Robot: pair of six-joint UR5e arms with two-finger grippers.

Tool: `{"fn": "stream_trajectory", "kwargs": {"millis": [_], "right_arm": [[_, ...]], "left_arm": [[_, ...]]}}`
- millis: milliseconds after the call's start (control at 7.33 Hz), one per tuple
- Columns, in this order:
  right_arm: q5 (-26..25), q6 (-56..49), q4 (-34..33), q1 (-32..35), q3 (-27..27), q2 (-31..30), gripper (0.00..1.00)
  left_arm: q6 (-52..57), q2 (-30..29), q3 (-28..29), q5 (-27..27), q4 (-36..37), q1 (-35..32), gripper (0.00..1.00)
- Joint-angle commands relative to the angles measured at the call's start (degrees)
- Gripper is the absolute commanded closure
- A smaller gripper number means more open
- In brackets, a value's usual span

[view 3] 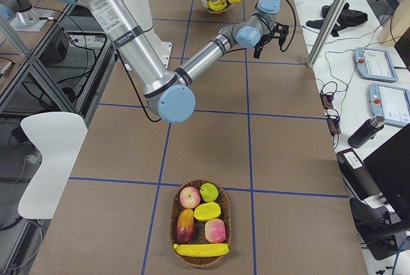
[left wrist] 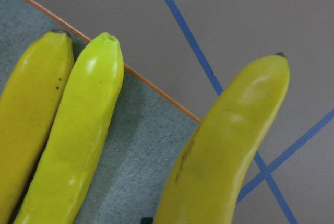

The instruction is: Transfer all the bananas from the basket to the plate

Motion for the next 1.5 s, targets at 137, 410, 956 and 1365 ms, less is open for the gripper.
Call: {"fn": "stream_trajectory", "kwargs": {"millis": [137, 410, 956, 1365], "right_arm": [[-0.1, 0.1, 0.0, -0.3, 0.0, 0.0, 0.00], [0.0, 0.1, 0.1, -0.3, 0.0, -0.1, 0.00], [-0.1, 0.1, 0.0, -0.3, 0.0, 0.1, 0.00], [0.1, -0.1, 0.1, 0.0, 0.1, 0.0, 0.00]], "left_arm": [[0.3, 1.3, -0.1, -0.4, 0.3, 1.6, 1.00], [0.4, 1.4, -0.2, -0.1, 0.3, 2.2, 1.00], [1.6, 3.9, -2.9, 0.0, 0.3, 2.0, 0.00], [2.9, 4.7, -7.1, -2.1, 0.6, 0.4, 0.00]]}}
